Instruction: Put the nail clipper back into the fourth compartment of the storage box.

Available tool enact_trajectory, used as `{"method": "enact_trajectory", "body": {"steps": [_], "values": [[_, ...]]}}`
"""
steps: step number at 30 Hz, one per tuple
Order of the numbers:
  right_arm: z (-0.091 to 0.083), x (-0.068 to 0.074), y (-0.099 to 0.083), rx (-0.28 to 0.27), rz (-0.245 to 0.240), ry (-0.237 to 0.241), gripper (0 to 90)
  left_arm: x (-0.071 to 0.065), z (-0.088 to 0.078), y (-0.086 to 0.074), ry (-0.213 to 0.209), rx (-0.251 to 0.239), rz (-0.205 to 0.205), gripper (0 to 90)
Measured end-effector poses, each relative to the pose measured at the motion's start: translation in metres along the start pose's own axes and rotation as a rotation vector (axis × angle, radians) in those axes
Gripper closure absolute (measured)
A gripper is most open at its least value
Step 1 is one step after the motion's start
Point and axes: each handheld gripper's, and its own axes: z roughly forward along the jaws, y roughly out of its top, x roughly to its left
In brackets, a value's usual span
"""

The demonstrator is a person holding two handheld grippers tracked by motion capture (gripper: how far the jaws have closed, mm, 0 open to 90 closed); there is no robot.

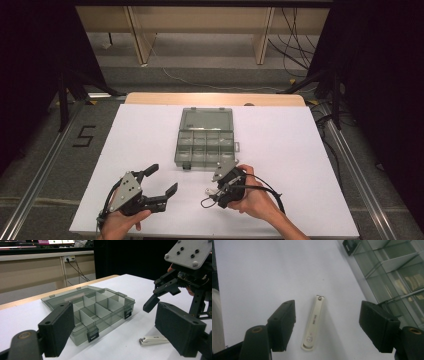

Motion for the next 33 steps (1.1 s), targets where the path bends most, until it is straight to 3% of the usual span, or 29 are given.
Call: {"method": "enact_trajectory", "body": {"steps": [6,10,16,18,33], "values": [[0.008,0.0,0.004,0.056,-0.012,0.038,34.7,0.001,0.0,0.0,0.001,-0.002,0.005,15.6],[0.016,-0.002,0.007,0.113,0.016,0.064,36.9,0.0,0.0,0.0,0.0,0.001,0.002,15.6],[0.025,-0.004,0.011,0.162,0.015,0.087,41.9,0.0,0.0,0.0,-0.004,0.002,0.006,15.6],[0.026,-0.006,0.012,0.195,-0.001,0.102,45.0,0.0,0.0,0.0,-0.003,0.001,0.005,15.6],[0.037,-0.006,0.017,0.236,0.001,0.126,62.0,0.0,0.0,0.0,-0.003,0.0,0.006,15.6]]}}
